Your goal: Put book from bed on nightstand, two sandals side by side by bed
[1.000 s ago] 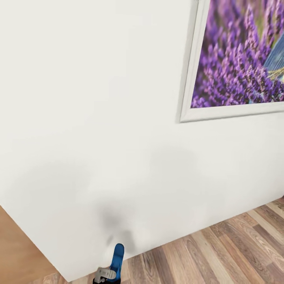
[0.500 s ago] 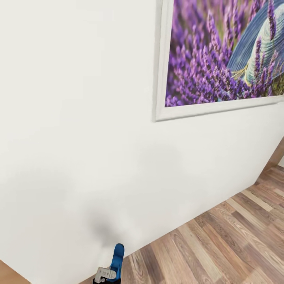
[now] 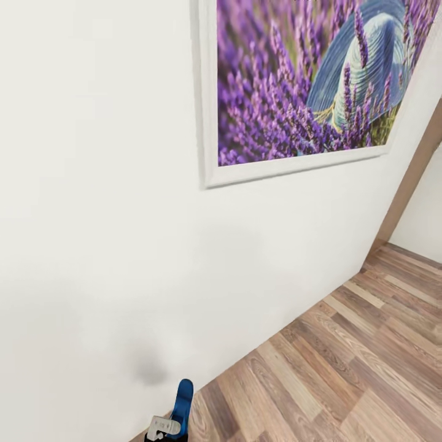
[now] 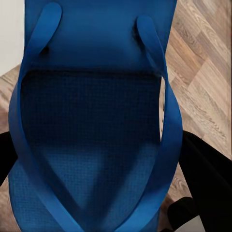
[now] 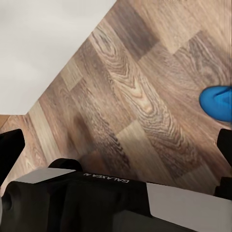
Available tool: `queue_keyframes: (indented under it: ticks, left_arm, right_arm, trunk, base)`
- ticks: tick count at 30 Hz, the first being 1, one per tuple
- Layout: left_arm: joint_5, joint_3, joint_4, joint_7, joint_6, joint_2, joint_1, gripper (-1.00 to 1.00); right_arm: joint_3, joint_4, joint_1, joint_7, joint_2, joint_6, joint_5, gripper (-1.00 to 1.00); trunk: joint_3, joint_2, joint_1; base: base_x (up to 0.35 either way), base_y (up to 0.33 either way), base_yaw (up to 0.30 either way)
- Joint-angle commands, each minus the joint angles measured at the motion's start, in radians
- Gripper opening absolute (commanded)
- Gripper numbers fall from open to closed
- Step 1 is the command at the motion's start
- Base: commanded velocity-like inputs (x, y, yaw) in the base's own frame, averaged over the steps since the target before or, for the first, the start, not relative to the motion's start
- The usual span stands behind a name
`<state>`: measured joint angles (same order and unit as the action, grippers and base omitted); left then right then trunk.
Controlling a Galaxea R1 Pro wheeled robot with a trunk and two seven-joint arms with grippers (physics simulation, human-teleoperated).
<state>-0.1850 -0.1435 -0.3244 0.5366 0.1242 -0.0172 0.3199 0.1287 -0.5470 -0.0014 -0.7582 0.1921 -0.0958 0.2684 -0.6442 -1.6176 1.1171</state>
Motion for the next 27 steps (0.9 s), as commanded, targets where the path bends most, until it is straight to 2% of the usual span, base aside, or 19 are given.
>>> queue_keyframes:
  ticks: [1,17,27]
  left_arm:
    - [-0.009,-0.008,0.001,0.000,0.005,-0.001,0.001,-1.00]
    - [-0.009,-0.008,0.001,0.000,0.005,-0.001,0.001,-1.00]
    - [-0.009,-0.009,0.001,0.000,0.005,-0.001,0.001,-1.00]
  right_arm:
    - [0.002,-0.001,0.000,-0.004,0.000,-0.010,0.009,1.00]
    - [0.002,-0.001,0.000,-0.004,0.000,-0.010,0.009,1.00]
    - [0.003,-0.001,0.000,-0.004,0.002,-0.010,0.009,1.00]
  trunk:
    - [-0.001,0.000,0.000]
    - [-0.001,0.000,0.000]
    - [-0.001,0.000,0.000]
  base:
    - [0.000,0.000,-0.282]
    - [0.000,0.000,-0.271]
    - [0.000,0.000,-0.045]
